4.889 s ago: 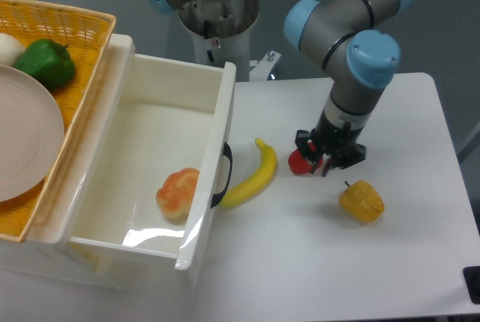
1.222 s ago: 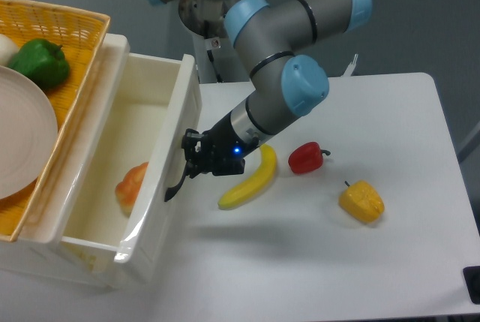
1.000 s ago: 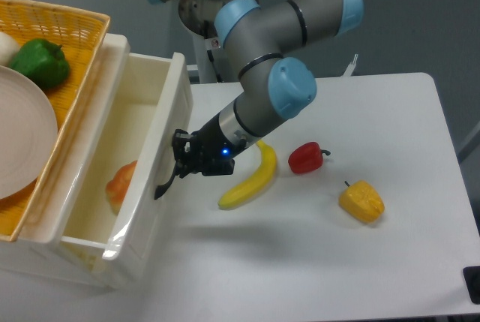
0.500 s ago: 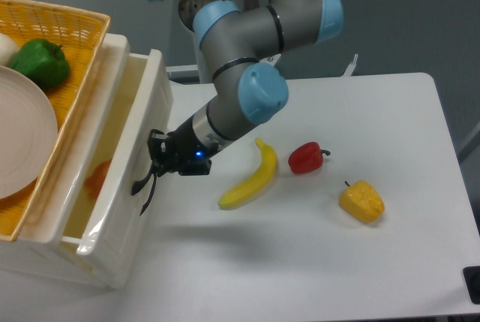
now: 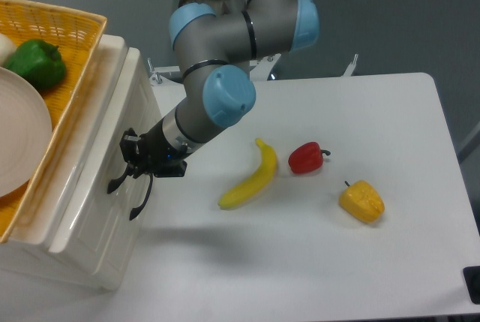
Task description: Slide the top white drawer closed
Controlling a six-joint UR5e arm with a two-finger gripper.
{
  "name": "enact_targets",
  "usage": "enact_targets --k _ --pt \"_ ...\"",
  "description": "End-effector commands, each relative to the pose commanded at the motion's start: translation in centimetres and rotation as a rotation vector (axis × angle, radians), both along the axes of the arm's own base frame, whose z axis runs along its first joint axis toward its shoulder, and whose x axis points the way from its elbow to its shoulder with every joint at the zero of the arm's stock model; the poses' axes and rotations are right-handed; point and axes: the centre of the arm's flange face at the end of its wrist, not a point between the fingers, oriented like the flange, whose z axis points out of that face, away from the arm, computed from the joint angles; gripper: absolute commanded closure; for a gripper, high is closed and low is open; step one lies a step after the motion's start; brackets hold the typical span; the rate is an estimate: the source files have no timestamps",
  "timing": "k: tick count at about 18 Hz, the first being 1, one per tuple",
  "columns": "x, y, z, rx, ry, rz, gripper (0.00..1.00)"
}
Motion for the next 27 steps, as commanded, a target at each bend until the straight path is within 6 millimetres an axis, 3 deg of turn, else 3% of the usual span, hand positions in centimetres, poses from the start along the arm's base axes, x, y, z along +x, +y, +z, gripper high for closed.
enact_targets --k 1,3,4,7,11,16,18,22,27 --pt "-0.3 0.0 0.2 0.012 0.010 0.001 0.51" --pt "-2.0 -0.3 0.8 0.044 0.051 0.023 0.03" --pt "-3.3 -0.7 1.0 0.056 0.063 0.043 0.00" --pt "-6.8 -2.2 1.8 0.071 0.083 0.101 0.00" --pt "-13.1 -5.5 3.2 0.119 0.143 0.208 0.00" --pt "-21.1 -11.2 4.5 0.089 0.312 0.294 0.00" --pt "-23.3 -13.3 3.9 0.037 0.443 0.212 0.00" --pt "-25.8 -16.5 1.8 -0.184 0.691 -0.138 0.00" --pt "-30.3 -20.5 -0.6 -0.202 0.715 -0.280 0.00"
